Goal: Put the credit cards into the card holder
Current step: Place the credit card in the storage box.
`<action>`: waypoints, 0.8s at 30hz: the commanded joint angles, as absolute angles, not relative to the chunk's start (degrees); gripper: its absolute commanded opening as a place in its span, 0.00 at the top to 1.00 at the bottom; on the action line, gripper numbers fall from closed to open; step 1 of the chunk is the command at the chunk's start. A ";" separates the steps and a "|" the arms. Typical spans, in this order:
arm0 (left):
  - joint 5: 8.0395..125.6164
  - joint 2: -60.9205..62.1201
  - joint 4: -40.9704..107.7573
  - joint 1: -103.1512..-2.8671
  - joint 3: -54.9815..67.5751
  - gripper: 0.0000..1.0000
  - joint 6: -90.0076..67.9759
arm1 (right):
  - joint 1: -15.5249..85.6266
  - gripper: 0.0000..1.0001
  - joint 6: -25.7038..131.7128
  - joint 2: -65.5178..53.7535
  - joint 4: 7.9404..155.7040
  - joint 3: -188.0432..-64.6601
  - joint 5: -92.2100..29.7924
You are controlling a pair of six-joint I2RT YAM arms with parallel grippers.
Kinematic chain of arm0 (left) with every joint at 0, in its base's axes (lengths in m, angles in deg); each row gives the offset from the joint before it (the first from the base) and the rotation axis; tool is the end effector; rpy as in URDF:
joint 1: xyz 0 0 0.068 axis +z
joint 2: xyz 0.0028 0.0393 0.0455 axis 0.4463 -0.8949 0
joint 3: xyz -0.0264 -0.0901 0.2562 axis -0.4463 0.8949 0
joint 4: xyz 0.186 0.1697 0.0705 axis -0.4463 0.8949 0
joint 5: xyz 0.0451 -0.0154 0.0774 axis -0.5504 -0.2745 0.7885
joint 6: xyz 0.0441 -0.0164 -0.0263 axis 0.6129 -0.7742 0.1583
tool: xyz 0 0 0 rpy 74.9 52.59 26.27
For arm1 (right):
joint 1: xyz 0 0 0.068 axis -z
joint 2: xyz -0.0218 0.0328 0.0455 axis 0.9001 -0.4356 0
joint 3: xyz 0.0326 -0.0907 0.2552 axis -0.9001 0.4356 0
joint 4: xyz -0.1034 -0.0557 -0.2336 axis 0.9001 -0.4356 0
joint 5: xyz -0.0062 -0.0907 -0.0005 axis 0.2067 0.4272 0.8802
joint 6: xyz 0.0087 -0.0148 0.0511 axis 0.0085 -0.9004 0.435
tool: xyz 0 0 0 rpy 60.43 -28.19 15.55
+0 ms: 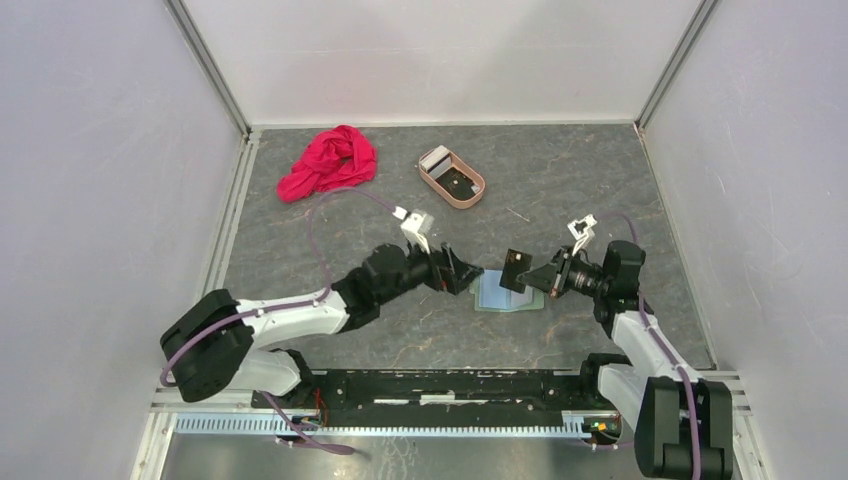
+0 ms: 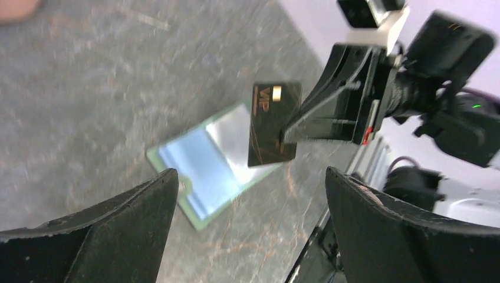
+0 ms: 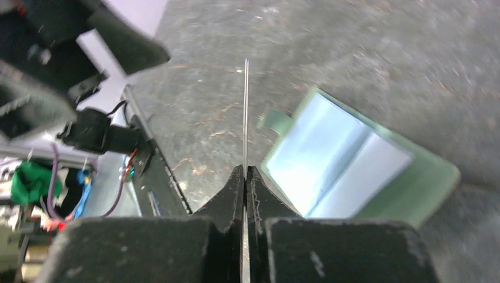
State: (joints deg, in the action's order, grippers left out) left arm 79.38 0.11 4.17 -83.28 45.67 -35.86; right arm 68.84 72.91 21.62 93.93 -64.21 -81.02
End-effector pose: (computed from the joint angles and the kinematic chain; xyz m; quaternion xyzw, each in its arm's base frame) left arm 0.1572 -0.2351 0.2236 0.1137 0.7673 -0.4381 0.4543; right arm 0.1731 0.0159 0.1694 -0.0324 0.7922 0.4912 0.3606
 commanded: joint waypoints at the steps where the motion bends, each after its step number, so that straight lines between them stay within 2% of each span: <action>1: 55.01 1.18 -12.76 -72.89 46.58 0.00 -39.20 | 68.58 1.00 63.76 17.94 95.11 -72.11 -94.49; 4: 45.82 -1.93 -19.17 -68.67 45.89 0.01 -43.90 | 66.70 1.00 55.06 16.00 86.80 -77.21 -97.65; 7: 42.89 -5.72 -17.55 -68.66 42.71 0.03 -44.08 | 63.72 1.00 45.92 14.02 77.70 -82.41 -99.18; 13: 43.37 -10.80 -23.98 -68.79 42.70 0.12 -44.06 | 61.05 1.00 37.40 8.70 69.19 -89.06 -102.04; 20: 40.49 -18.77 -33.42 -69.33 40.08 0.29 -48.82 | 59.74 1.00 26.24 2.58 57.14 -96.38 -105.22; 24: 40.35 -20.83 -33.18 -70.03 38.78 0.32 -48.14 | 59.77 1.00 16.60 -0.84 47.14 -100.73 -107.03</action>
